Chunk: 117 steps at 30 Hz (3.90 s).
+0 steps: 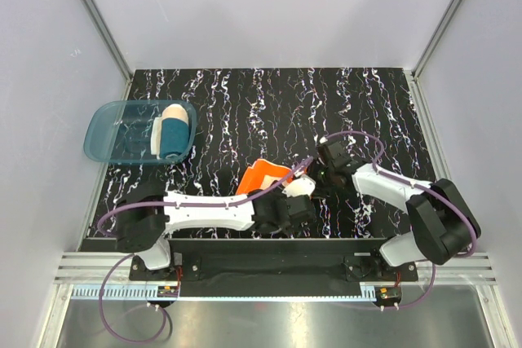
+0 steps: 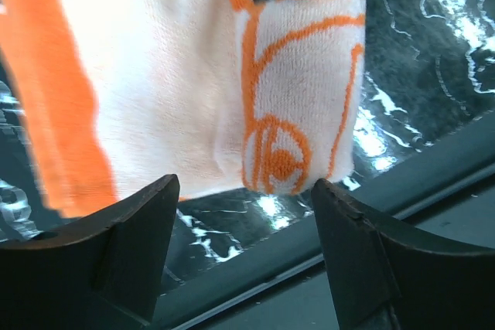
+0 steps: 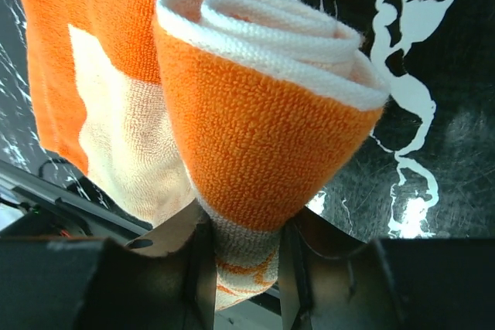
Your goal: Roll the towels
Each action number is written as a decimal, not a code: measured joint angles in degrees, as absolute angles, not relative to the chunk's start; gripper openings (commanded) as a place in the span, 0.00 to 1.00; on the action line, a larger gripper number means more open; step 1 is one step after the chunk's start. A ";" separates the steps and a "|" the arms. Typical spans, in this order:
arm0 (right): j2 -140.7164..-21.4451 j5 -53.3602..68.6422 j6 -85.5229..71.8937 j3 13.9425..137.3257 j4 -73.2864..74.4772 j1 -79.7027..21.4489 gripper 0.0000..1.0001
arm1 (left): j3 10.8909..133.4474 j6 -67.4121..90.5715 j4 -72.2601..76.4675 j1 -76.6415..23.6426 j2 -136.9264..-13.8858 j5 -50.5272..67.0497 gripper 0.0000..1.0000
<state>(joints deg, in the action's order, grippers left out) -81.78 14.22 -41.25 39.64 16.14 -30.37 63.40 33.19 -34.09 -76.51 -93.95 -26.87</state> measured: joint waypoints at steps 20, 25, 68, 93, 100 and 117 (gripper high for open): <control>-85.34 10.09 -39.42 46.70 26.11 -34.50 0.29 | 68.77 22.04 -28.25 -83.46 -103.02 -31.33 0.68; -86.00 10.15 -39.42 47.33 26.81 -34.57 0.29 | 68.75 22.68 -27.11 -83.46 -106.32 -32.18 0.44; -73.65 16.05 -36.58 49.60 29.71 -27.38 0.88 | 25.21 51.33 13.52 -71.26 -75.92 -14.24 0.00; -89.80 37.65 -48.31 26.02 -25.26 -32.69 0.85 | 8.99 65.28 35.86 -64.90 -71.40 -7.66 0.00; -96.88 39.55 -53.71 24.93 -40.21 -34.89 0.71 | 8.51 66.59 37.08 -64.18 -71.83 -7.03 0.00; -92.88 26.20 -51.90 34.00 -16.93 -38.15 0.00 | 23.70 56.84 15.31 -63.61 -73.84 -7.01 0.73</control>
<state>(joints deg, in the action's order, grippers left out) -92.88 26.20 -51.90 34.00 -16.93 -38.15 23.70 56.84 15.31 -63.61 -73.84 -7.01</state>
